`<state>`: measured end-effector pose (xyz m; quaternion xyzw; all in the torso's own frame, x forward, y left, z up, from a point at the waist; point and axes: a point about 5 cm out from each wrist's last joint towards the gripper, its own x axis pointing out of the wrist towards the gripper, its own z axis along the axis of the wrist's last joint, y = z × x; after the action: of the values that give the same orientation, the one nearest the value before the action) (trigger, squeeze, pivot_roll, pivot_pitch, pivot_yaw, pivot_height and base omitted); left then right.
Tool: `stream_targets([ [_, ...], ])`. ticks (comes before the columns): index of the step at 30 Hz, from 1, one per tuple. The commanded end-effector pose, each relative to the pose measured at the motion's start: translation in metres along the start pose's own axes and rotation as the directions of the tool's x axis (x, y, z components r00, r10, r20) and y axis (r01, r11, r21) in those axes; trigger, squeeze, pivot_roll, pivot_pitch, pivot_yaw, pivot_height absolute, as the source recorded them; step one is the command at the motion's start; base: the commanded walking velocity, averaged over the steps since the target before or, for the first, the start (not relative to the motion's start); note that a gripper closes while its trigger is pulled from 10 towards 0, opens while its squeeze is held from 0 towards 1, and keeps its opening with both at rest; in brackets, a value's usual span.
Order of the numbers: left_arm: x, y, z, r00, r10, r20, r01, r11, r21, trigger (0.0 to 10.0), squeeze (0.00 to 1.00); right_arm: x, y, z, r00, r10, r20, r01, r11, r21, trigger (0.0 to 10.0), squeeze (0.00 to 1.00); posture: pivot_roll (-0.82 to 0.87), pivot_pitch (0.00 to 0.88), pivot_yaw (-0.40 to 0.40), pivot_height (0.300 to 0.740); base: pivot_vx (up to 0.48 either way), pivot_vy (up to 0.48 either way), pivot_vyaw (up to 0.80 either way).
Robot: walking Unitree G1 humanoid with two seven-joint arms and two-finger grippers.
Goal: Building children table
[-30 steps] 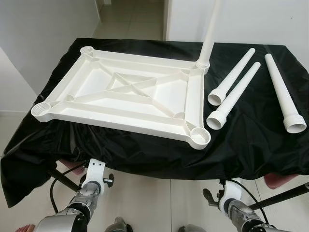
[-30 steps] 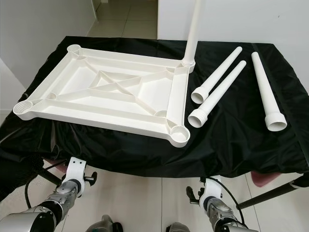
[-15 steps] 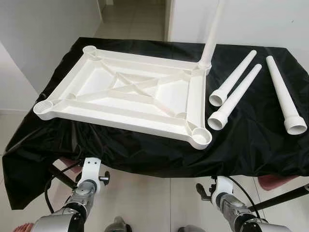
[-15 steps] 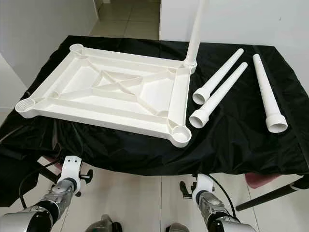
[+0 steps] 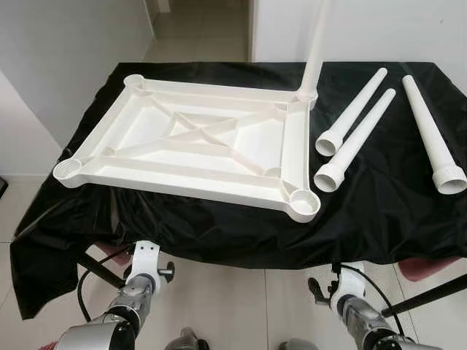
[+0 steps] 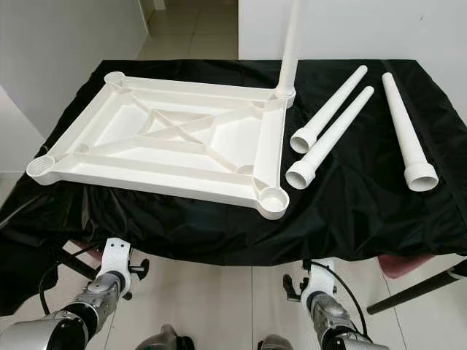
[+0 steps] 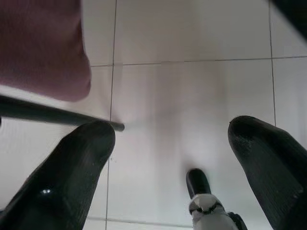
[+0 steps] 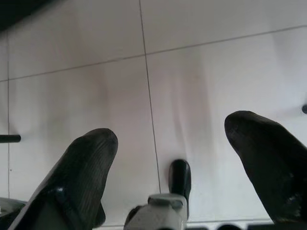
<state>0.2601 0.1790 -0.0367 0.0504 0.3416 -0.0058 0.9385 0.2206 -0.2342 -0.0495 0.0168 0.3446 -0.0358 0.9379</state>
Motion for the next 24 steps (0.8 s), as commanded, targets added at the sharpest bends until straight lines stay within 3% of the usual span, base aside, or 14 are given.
stream_targets([
  [1, -0.002, 0.005, -0.005, 1.0, 0.019, 0.007, -0.019, 0.998, 0.051, 10.0, 0.0, -0.001, 0.01, -0.009, 0.999, 0.029, -0.023, -0.029, 1.0, -0.002, 10.0, 0.0, -0.15, 0.0, 0.072, 0.74, 0.0, 0.0, 0.0],
  [8, -0.003, 0.003, -0.01, 0.999, 0.036, 0.006, -0.036, 0.998, 0.055, 10.0, 0.0, -0.001, 0.01, -0.011, 0.999, 0.035, -0.031, -0.035, 0.999, -0.001, 10.0, 0.0, -0.13, 0.0, 0.06, 0.74, 0.0, 0.0, 0.0],
  [15, -0.003, -0.004, -0.008, 0.999, 0.045, 0.025, -0.047, 0.992, 0.116, 10.0, 0.0, 0.0, 0.007, -0.007, 1.0, 0.015, -0.021, -0.015, 1.0, 0.019, 10.0, 0.0, -0.07, 0.0, 0.043, 0.74, 0.0, 0.0, 0.0],
  [19, -0.001, -0.008, -0.006, 1.0, 0.029, -0.012, -0.028, 0.993, 0.115, 10.0, 0.0, -0.001, 0.004, -0.005, 1.0, 0.02, -0.009, -0.02, 1.0, 0.002, 10.0, 0.0, -0.15, 0.0, 0.042, 0.74, 0.0, 0.0, 0.0],
  [21, 0.0, -0.011, -0.002, 1.0, 0.014, -0.014, -0.014, 1.0, 0.012, 10.0, 0.0, -0.001, 0.001, -0.002, 0.999, 0.032, 0.005, -0.032, 0.999, -0.025, 10.0, 0.0, -0.18, 0.0, 0.043, 0.74, 0.0, 0.0, 0.0],
  [24, 0.001, -0.016, 0.001, 1.0, -0.008, 0.007, 0.009, 1.0, -0.003, 10.0, 0.0, -0.001, -0.002, 0.001, 0.999, 0.038, 0.01, -0.037, 0.998, -0.055, 10.0, 0.0, -0.2, 0.0, 0.035, 0.74, 0.0, 0.0, 0.0],
])
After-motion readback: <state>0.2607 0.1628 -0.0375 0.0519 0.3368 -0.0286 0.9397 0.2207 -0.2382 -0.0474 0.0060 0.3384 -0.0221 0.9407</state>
